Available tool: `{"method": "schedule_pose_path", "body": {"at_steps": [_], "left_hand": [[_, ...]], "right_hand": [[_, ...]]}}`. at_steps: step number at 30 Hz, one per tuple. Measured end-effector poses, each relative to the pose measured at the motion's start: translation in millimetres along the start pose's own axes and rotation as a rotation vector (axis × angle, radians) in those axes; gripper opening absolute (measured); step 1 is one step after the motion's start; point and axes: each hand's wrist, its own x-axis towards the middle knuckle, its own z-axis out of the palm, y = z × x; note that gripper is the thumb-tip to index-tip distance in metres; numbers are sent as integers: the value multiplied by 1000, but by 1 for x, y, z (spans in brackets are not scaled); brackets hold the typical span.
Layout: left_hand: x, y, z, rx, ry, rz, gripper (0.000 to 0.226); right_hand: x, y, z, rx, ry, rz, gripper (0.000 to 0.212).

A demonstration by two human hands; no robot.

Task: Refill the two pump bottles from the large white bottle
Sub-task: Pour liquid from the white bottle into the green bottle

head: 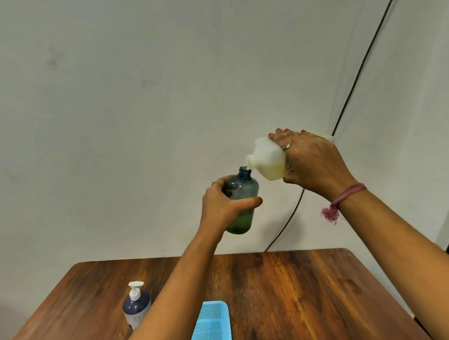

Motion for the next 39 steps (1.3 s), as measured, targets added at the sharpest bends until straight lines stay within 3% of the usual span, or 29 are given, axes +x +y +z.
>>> {"method": "schedule_pose_path", "body": {"at_steps": [39], "left_hand": [[0, 0, 2, -22, 4, -6, 71]], "right_hand": [[0, 1, 0, -2, -8, 4, 86]]}}
